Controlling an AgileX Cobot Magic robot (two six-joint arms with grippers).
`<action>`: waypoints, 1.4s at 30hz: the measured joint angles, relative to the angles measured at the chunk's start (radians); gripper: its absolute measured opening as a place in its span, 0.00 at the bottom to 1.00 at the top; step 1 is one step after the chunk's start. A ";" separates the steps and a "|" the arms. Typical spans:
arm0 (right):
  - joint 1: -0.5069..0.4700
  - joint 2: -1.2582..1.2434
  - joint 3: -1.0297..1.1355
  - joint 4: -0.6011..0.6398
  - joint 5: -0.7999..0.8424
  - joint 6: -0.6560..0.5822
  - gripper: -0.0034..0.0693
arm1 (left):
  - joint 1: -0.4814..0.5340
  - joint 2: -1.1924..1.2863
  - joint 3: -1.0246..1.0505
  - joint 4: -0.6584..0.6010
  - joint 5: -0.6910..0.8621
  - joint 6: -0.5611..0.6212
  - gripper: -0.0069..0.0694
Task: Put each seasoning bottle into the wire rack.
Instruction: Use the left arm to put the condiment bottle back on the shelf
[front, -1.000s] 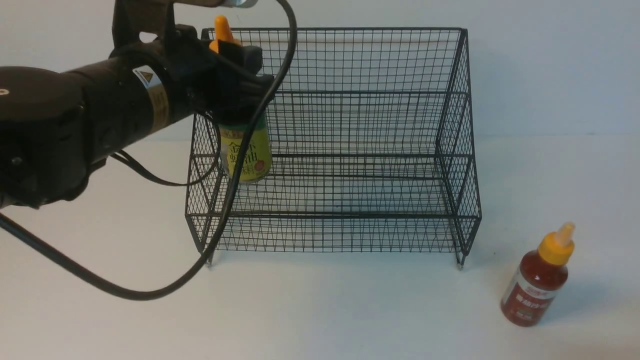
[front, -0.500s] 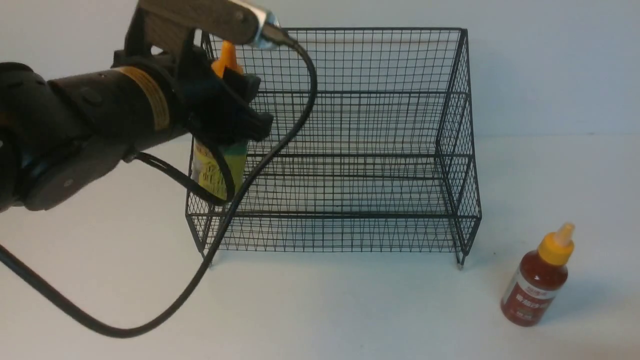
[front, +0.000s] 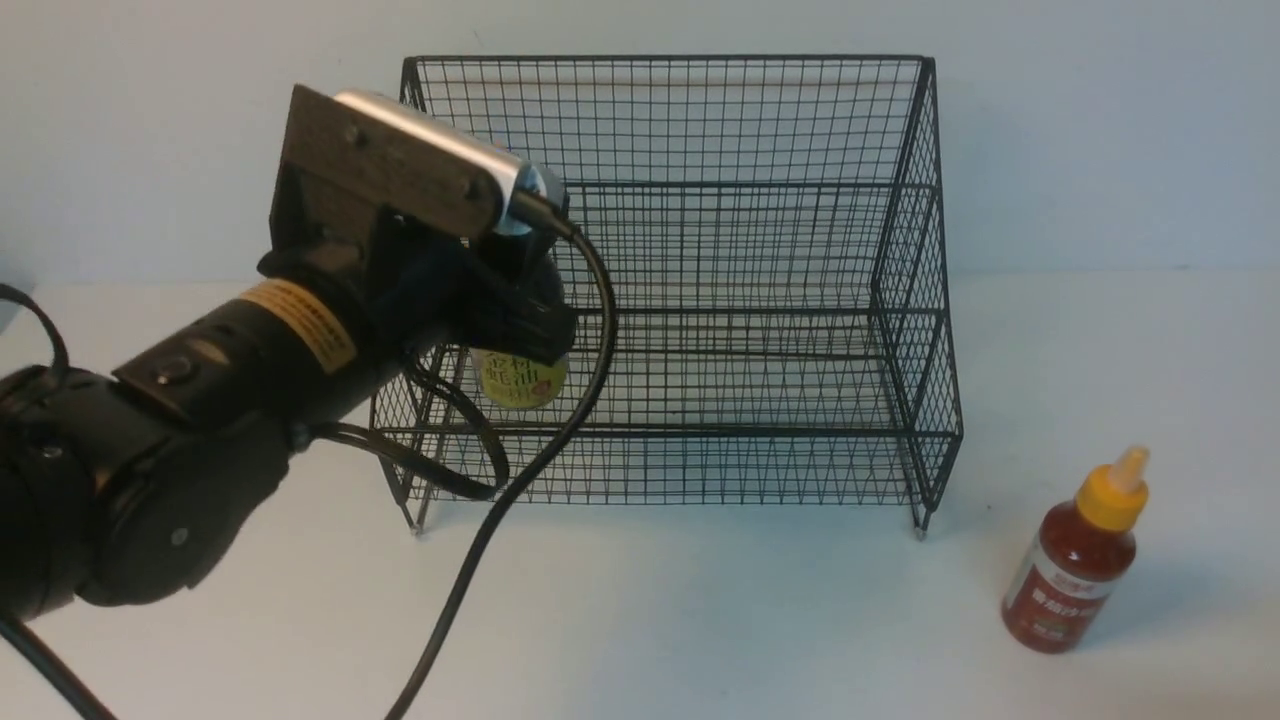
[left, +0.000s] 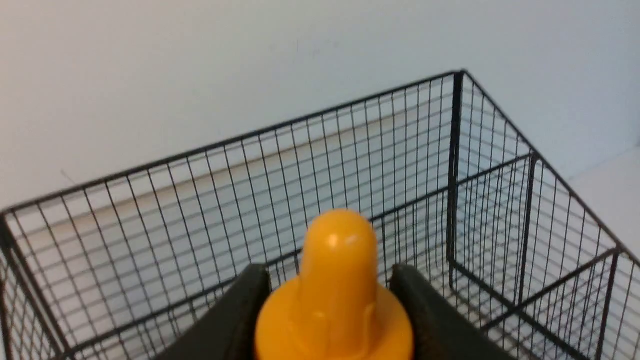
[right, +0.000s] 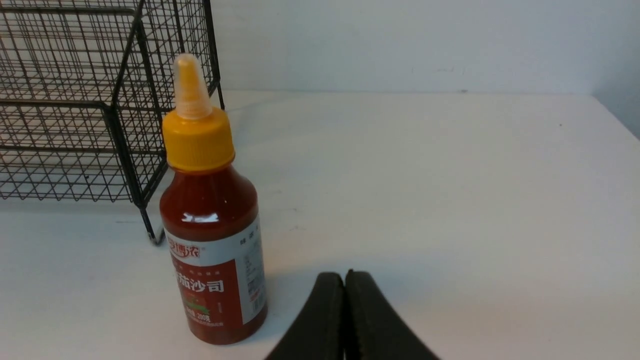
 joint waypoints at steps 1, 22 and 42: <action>0.000 0.000 0.000 0.000 0.000 0.000 0.03 | 0.004 0.011 0.003 0.000 -0.037 0.003 0.46; 0.000 0.000 0.000 0.000 0.000 0.004 0.03 | 0.017 -0.012 0.008 -0.074 0.054 0.081 0.45; 0.000 0.000 0.000 0.000 0.000 0.004 0.03 | 0.020 0.120 0.009 -0.131 -0.006 0.084 0.45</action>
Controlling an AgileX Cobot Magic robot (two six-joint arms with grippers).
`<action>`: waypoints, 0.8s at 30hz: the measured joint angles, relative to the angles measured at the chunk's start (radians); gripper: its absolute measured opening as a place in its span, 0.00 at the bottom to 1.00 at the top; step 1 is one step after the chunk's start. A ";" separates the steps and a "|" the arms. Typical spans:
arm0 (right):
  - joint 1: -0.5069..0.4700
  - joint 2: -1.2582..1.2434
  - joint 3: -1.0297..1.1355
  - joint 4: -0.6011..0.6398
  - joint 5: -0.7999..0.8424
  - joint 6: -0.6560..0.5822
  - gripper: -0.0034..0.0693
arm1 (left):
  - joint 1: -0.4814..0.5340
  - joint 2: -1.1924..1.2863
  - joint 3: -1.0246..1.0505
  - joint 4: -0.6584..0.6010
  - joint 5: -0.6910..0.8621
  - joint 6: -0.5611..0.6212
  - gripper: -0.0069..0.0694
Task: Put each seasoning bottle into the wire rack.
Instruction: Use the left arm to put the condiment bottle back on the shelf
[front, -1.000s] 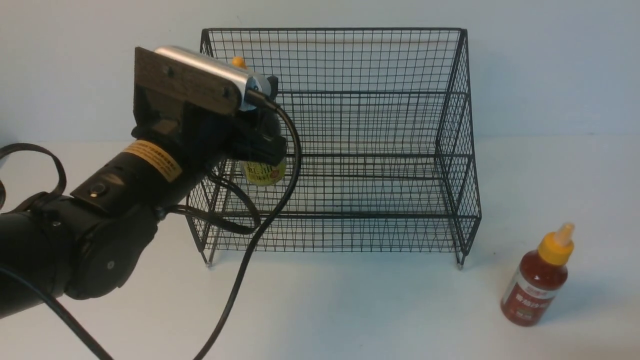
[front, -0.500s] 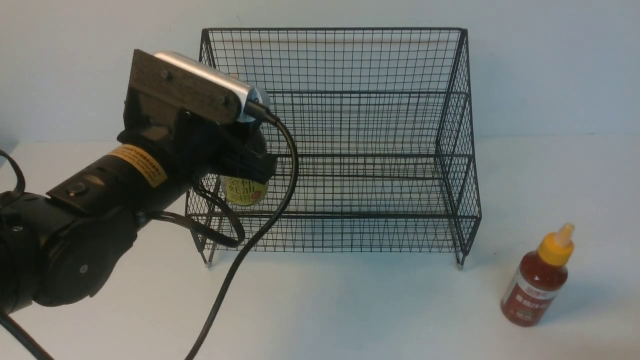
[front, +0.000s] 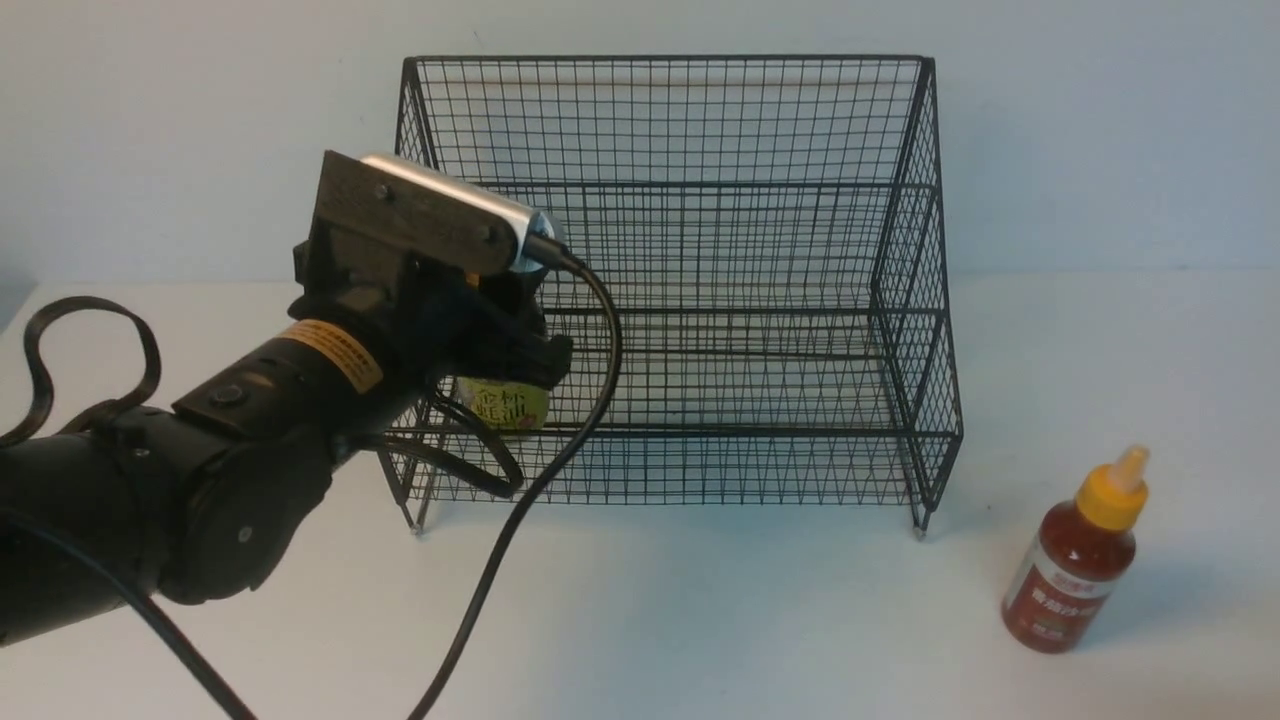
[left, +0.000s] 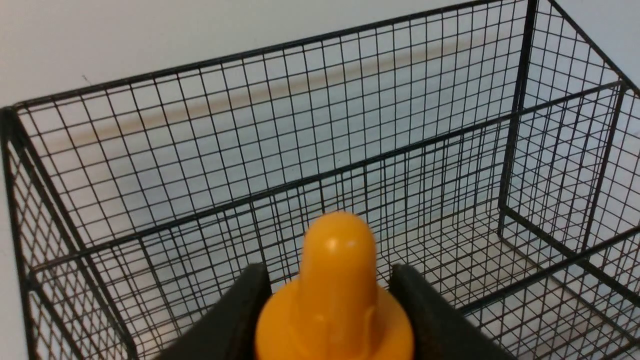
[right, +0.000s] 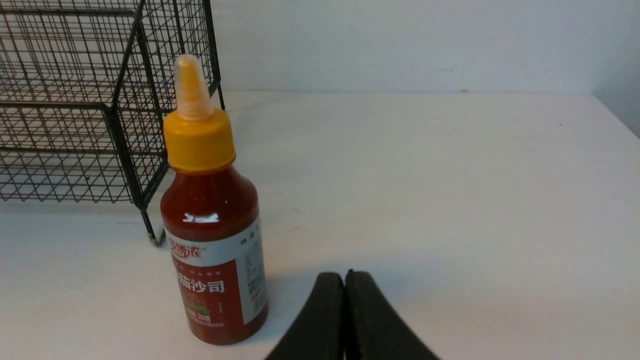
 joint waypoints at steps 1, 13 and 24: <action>0.000 0.000 0.000 0.000 0.000 0.000 0.03 | 0.004 0.010 0.000 0.000 -0.002 -0.001 0.45; 0.000 0.000 0.000 0.000 0.000 0.000 0.03 | 0.021 0.129 -0.003 -0.026 -0.030 -0.054 0.45; 0.000 0.000 0.000 0.000 0.000 0.000 0.03 | 0.021 0.108 -0.006 -0.026 -0.052 -0.060 0.65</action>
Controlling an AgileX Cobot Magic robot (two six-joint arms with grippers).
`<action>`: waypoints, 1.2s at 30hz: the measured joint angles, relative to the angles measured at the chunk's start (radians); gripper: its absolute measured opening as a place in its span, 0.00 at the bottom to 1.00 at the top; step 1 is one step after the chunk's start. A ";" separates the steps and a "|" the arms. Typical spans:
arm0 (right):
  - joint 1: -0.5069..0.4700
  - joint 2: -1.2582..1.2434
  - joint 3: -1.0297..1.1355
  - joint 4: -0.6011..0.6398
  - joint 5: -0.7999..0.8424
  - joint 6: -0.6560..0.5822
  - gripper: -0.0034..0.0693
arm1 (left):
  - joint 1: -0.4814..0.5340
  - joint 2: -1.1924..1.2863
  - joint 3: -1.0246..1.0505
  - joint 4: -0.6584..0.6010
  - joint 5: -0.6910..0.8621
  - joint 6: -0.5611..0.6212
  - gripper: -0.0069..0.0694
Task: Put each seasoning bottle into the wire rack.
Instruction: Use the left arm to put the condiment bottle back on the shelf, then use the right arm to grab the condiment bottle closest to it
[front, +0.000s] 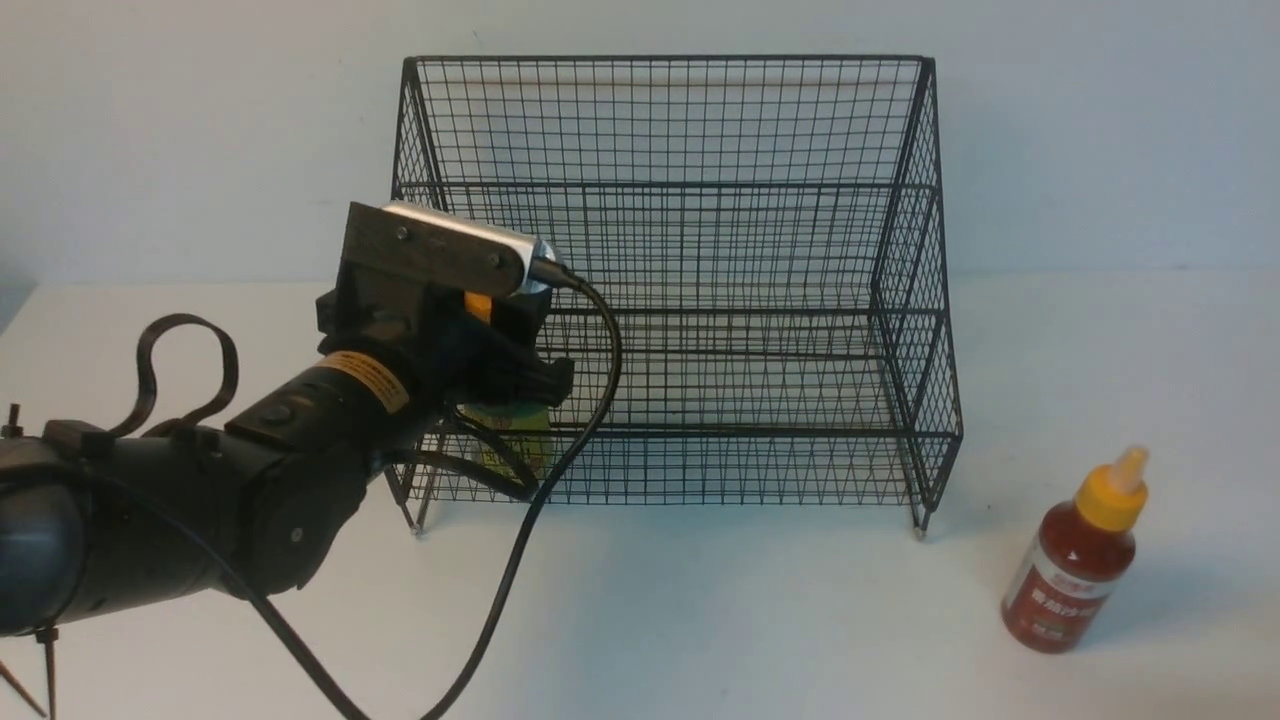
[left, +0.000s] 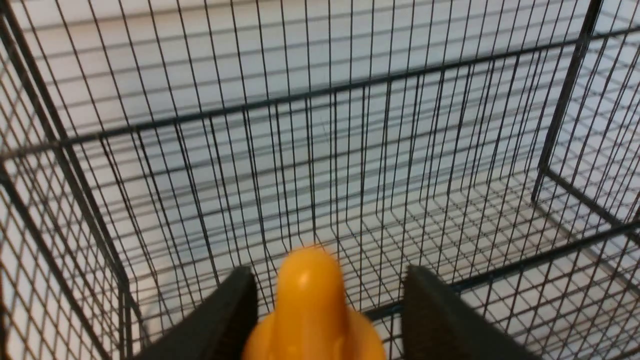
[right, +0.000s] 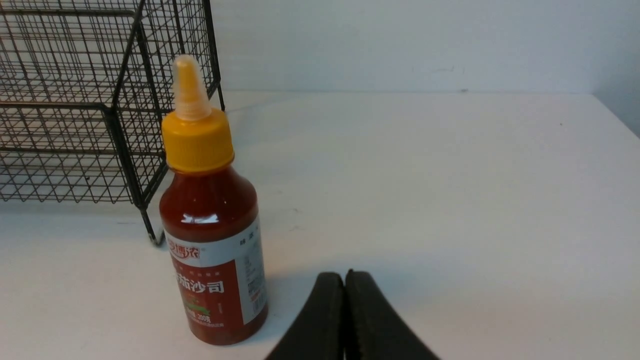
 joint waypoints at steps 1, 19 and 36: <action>0.000 0.000 0.000 0.000 0.000 0.000 0.03 | 0.000 -0.009 0.000 0.000 0.006 0.000 0.68; 0.000 0.000 0.000 0.000 0.000 0.000 0.03 | 0.000 -0.727 0.000 0.001 0.649 0.050 0.32; 0.000 0.000 0.000 0.000 0.000 0.001 0.03 | 0.000 -1.230 0.000 0.049 1.000 0.067 0.08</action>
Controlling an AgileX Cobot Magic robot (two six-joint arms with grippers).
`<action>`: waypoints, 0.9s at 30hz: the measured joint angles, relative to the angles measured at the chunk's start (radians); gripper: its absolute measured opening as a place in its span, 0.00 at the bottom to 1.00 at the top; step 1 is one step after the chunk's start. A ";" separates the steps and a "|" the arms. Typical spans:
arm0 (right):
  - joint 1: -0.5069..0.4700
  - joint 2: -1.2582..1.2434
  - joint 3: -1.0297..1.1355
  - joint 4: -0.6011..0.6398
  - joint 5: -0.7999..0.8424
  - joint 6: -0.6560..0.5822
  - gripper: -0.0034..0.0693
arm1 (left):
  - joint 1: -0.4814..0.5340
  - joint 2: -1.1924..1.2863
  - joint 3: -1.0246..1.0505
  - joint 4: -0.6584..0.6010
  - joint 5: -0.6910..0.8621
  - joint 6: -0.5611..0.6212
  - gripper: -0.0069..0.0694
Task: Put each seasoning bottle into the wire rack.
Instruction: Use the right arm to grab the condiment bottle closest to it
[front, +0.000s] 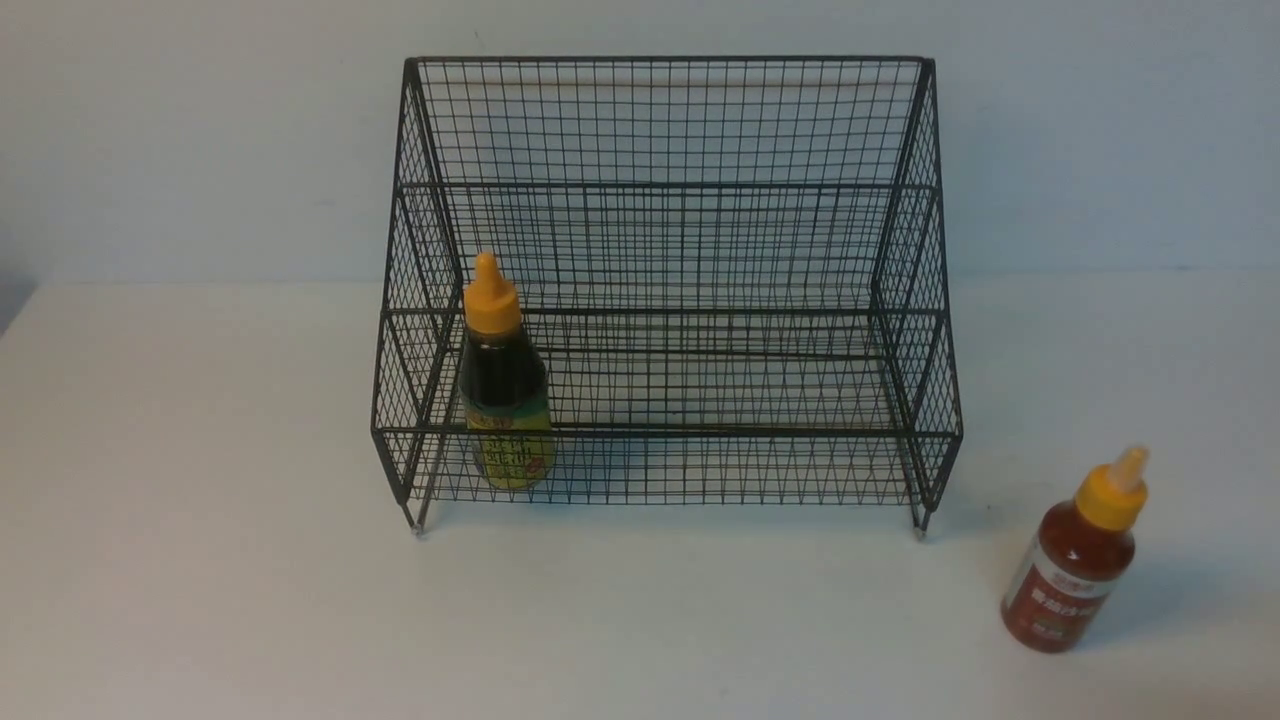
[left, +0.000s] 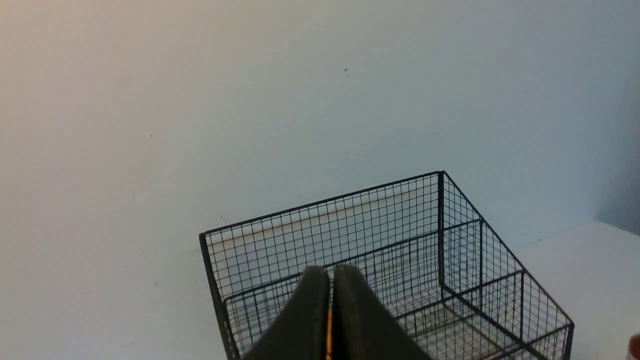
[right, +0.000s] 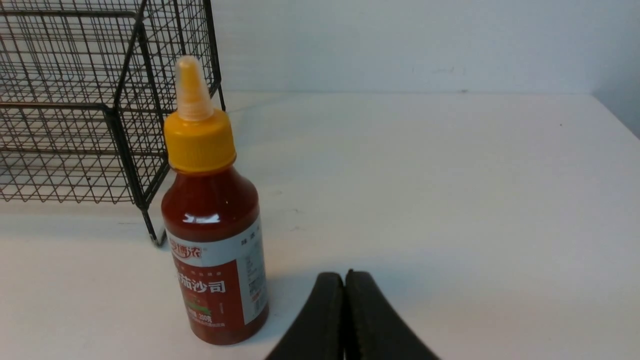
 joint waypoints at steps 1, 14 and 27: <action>0.000 0.000 0.000 0.000 0.000 0.000 0.03 | 0.000 -0.014 0.000 0.005 0.035 0.000 0.08; 0.000 0.000 0.000 0.000 0.000 -0.006 0.03 | 0.271 -0.364 0.493 0.011 -0.019 0.016 0.08; 0.000 0.000 0.000 0.000 -0.003 -0.006 0.03 | 0.319 -0.377 0.763 0.010 -0.033 0.017 0.08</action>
